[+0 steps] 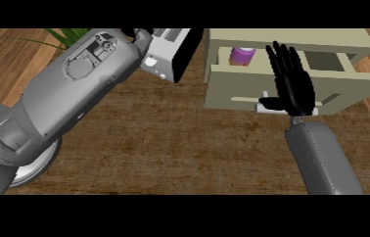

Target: Pick up the can, place it into the drawer and close the drawer

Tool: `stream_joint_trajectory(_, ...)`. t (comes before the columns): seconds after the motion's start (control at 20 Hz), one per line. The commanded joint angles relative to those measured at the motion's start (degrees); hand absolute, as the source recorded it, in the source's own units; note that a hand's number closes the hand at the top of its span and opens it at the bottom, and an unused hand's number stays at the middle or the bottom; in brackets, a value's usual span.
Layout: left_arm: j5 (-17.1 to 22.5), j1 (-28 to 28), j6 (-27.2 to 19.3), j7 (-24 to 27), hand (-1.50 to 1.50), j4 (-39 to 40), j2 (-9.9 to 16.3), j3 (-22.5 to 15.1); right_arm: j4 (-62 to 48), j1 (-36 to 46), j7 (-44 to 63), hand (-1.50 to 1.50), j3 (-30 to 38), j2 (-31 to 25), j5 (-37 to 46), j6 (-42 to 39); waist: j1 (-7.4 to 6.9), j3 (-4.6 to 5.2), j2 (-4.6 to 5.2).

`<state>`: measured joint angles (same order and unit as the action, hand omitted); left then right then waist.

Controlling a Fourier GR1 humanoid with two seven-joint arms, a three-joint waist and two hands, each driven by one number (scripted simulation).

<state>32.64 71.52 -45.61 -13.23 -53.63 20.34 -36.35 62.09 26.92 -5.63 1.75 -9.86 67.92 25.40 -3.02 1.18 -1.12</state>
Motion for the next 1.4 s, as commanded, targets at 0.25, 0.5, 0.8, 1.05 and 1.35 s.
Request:
stream_joint_trajectory(0.25,-1.4,-5.1,0.3,-4.2,-1.5,-9.3,6.5,0.6,-19.9,11.8,-0.6,-1.5,4.8,1.6,0.8,9.1,-1.3,-1.29,1.63)
stream_joint_trajectory(0.5,-2.0,-12.2,0.7,-3.5,-1.5,-15.4,7.8,-0.2,-28.5,18.8,0.5,-1.5,7.1,1.6,2.2,13.6,-1.93,-1.26,1.96)
stream_joint_trajectory(0.8,-3.3,-13.7,1.1,-4.4,-1.5,-17.8,9.1,1.1,-37.5,30.6,2.5,-1.5,9.1,0.5,3.2,13.9,-1.24,-1.27,2.18)
stream_joint_trajectory(1.05,-5.1,-20.2,-0.4,-1.8,-1.5,-22.5,9.1,0.3,-43.6,32.4,0.3,-1.5,10.7,-0.9,2.9,17.7,-1.96,-1.29,2.5)
stream_joint_trajectory(1.35,-5.2,-22.7,0.8,-1.8,-1.5,-24.7,9.8,0.6,-46.7,37.4,1.8,-1.5,12.5,-1.9,2.1,17.0,-3.46,-1.29,3.26)
